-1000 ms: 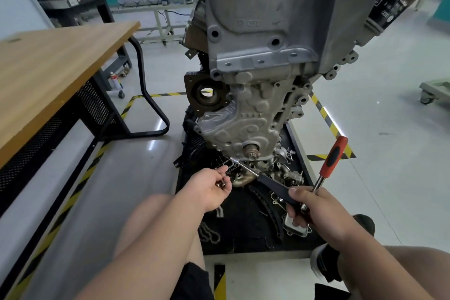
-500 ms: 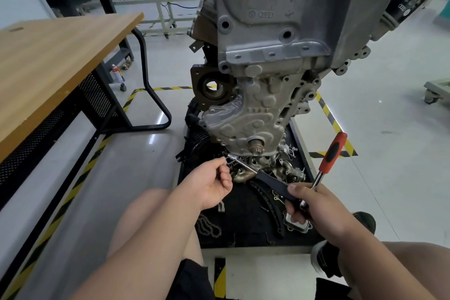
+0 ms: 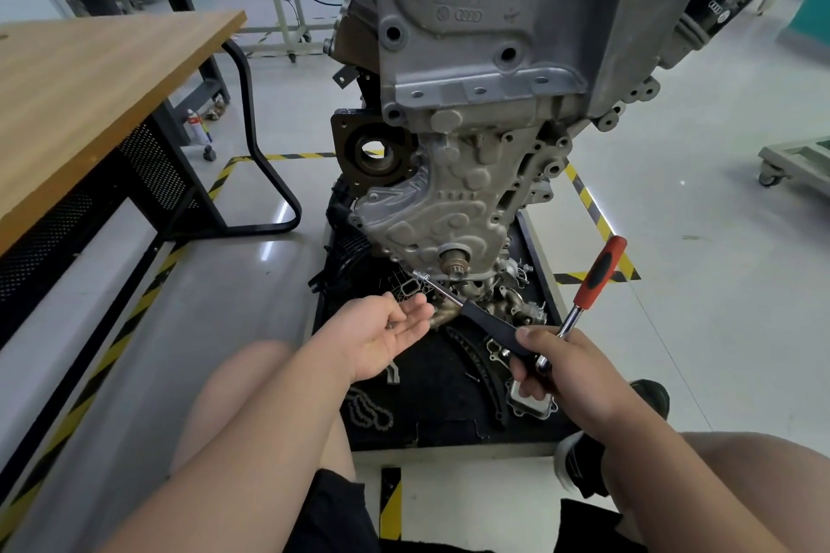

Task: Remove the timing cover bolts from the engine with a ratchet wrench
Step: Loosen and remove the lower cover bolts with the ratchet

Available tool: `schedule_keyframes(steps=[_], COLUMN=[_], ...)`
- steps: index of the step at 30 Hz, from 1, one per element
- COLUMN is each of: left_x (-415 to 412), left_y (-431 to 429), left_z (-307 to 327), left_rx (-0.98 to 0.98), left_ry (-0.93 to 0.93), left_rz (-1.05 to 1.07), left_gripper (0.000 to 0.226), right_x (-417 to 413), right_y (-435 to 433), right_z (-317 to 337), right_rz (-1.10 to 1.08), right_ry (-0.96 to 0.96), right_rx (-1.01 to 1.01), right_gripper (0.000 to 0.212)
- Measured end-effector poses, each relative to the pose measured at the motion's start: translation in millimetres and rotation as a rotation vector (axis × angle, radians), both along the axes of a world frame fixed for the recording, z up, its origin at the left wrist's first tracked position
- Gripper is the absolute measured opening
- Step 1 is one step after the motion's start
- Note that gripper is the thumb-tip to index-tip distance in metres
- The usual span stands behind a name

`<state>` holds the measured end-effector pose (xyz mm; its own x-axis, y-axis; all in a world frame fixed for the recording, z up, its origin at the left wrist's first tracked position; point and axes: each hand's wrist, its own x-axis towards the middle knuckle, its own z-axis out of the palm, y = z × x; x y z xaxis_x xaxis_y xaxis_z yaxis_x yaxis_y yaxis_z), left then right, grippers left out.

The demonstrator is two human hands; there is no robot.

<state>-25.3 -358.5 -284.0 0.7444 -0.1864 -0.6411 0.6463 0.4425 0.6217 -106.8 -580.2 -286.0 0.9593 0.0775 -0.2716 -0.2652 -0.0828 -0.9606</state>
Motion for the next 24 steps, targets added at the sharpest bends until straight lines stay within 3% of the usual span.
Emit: schedule_keyframes(steps=[5,11,16,24], left_x=[-2.9,0.6,3.0,4.2], left_y=[-3.6,-0.5,2.3,4.9], left_z=[-2.5,0.7,-1.0,-2.5], left_rx=[0.003,-0.051,0.069,0.048], left_ry=[-0.013,0.073,0.168,0.085], left_rz=[-0.103,-0.045,0.04,0.041], left_gripper=[0.022,0.021,0.02,0.022], right_x=[-0.6,-1.7,-0.8,-1.8], right_y=[0.7,0.1,-0.8,-4.9], right_z=[0.1,3.7,5.7,6.9], right_rz=[-0.014,-0.026,-0.005,0.118], right_ry=[-0.006,-0.007,-0.002,-0.019], right_rx=[0.013,-0.001,0.023,-0.115], right_gripper=[0.032,0.04,0.033,0.044])
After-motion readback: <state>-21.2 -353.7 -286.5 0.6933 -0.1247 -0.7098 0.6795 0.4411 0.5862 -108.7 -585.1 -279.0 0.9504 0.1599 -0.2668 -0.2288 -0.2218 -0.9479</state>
